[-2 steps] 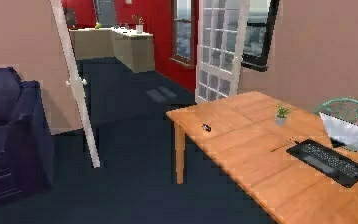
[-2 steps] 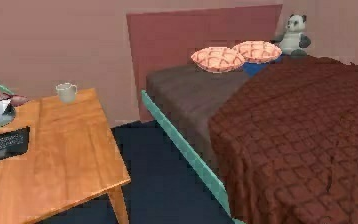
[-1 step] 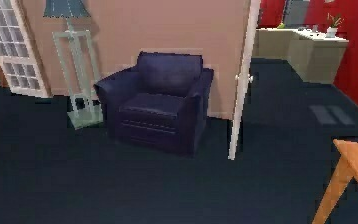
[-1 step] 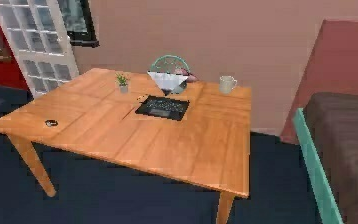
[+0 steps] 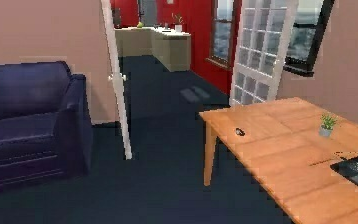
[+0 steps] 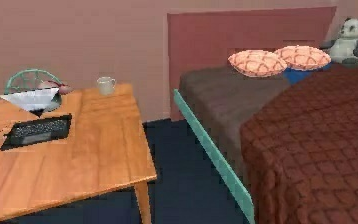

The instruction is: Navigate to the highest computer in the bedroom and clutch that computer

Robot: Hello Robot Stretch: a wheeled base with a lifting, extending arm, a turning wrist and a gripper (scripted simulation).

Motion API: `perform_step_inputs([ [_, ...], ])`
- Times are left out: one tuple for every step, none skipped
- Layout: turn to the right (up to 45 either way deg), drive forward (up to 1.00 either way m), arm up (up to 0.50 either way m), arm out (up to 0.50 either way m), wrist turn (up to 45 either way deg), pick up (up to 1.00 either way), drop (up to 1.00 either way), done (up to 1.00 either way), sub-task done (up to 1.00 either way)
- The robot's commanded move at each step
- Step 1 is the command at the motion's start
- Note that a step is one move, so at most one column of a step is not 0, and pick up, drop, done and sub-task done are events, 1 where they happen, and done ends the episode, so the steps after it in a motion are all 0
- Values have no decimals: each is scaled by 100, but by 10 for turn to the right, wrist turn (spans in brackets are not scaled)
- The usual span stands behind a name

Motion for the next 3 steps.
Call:
perform_step_inputs([
  [0,85,0,0,0,0,0,0,0],
  [0,0,50,0,0,0,0,0,0],
  [0,0,34,0,0,0,0,0,0],
])
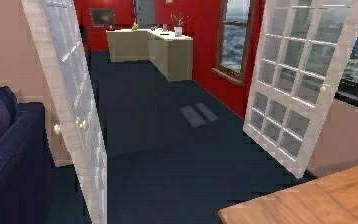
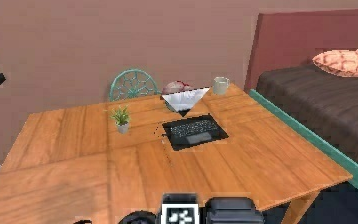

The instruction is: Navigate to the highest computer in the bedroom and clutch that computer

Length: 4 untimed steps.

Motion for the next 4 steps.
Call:
perform_step_inputs([
  [0,0,0,42,0,0,0,0,0],
  [0,0,0,0,450,0,0,0,0],
  [0,0,0,0,450,0,0,0,0],
  [0,0,0,0,450,0,0,0,0],
])
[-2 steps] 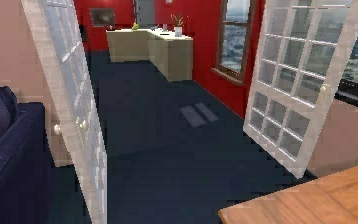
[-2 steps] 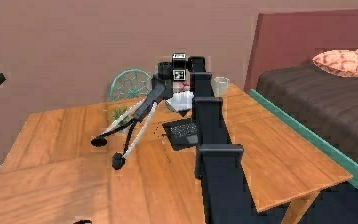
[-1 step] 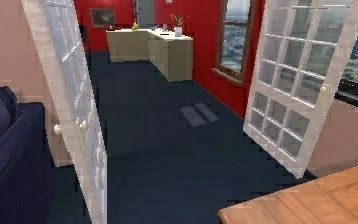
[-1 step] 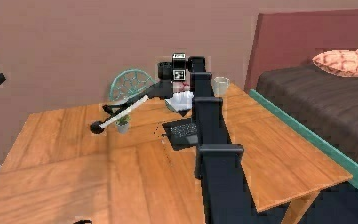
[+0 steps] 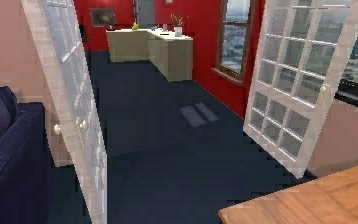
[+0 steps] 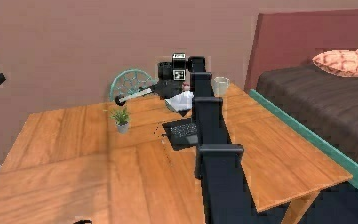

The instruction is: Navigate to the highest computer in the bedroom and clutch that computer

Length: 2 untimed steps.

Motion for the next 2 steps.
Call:
perform_step_inputs([
  [0,0,0,0,450,0,0,0,0],
  [0,0,0,0,30,0,0,0,0],
])
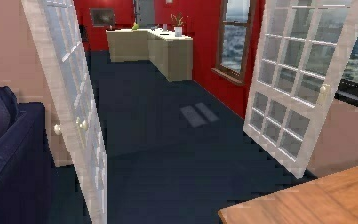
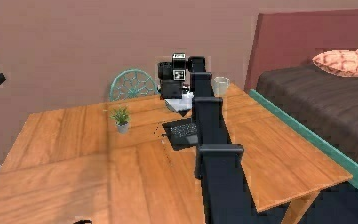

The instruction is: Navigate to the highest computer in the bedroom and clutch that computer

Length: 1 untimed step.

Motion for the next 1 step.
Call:
perform_step_inputs([
  [0,0,-30,0,0,0,0,0,0],
])
